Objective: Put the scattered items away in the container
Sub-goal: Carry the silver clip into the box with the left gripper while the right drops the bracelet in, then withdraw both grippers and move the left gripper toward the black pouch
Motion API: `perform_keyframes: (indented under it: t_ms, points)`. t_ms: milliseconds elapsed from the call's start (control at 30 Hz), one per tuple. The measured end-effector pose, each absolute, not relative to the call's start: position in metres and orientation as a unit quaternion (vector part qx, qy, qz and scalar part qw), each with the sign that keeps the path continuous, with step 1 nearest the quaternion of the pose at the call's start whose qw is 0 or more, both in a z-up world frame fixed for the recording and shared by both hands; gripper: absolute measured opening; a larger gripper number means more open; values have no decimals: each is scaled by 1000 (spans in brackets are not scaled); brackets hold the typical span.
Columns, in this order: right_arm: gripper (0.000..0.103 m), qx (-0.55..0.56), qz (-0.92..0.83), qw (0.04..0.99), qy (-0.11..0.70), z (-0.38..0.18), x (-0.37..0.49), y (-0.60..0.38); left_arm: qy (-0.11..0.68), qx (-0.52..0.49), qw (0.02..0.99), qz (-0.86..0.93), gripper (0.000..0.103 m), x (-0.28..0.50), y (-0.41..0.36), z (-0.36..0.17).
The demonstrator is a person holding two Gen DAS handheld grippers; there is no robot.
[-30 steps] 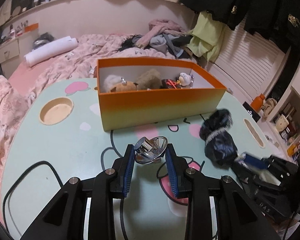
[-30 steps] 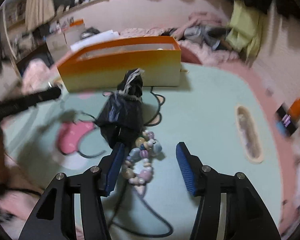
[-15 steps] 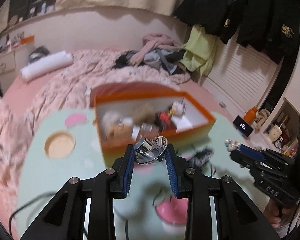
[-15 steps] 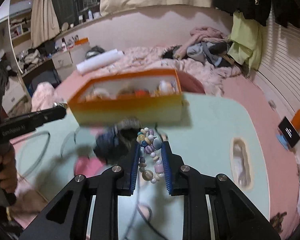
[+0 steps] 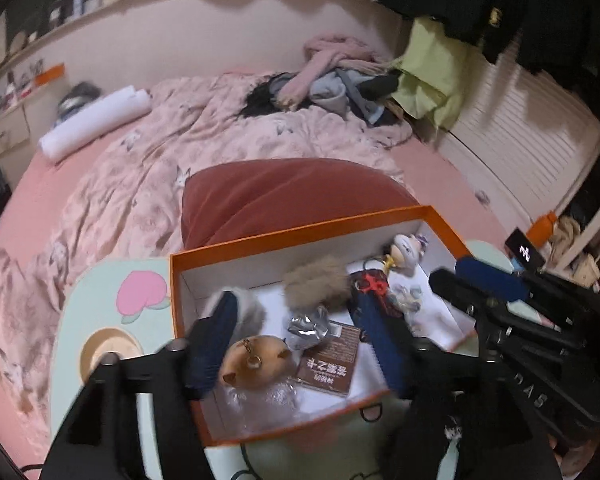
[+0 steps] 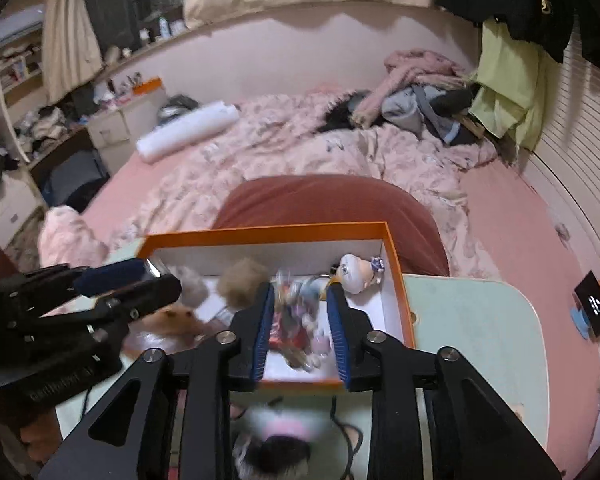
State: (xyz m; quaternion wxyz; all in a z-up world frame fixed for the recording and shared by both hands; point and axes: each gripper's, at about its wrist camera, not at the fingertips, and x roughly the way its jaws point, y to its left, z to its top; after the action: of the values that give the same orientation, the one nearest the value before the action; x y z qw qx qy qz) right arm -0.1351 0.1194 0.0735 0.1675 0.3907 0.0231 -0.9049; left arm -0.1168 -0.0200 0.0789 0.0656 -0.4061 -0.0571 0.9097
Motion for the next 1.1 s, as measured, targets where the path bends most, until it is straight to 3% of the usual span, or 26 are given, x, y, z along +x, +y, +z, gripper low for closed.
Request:
perform_keyframes:
  t_ms: [33, 100, 200, 333, 600, 967, 1100]
  points:
    - [30, 398, -902, 167, 26, 71, -137, 118, -67, -404, 68, 910, 71, -116, -23, 78]
    - [46, 398, -902, 168, 19, 70, -135, 120, -77, -401, 69, 910, 73, -112, -26, 77]
    - [58, 381, -910, 164, 8, 73, -122, 126, -77, -400, 66, 911, 74, -105, -27, 76]
    - [58, 370, -913, 171, 13, 77, -106, 130, -74, -392, 67, 915, 74, -90, -25, 82]
    - [58, 362, -916, 167, 40, 79, -71, 129, -53, -381, 73, 920, 84, -46, -18, 90]
    - [66, 415, -895, 158, 42, 30, -15, 154, -58, -469, 68, 879, 90, 10, -15, 10]
    - [68, 443, -884, 143, 37, 7, -5, 159, -18, -457, 41, 888, 95, 17, -4, 5]
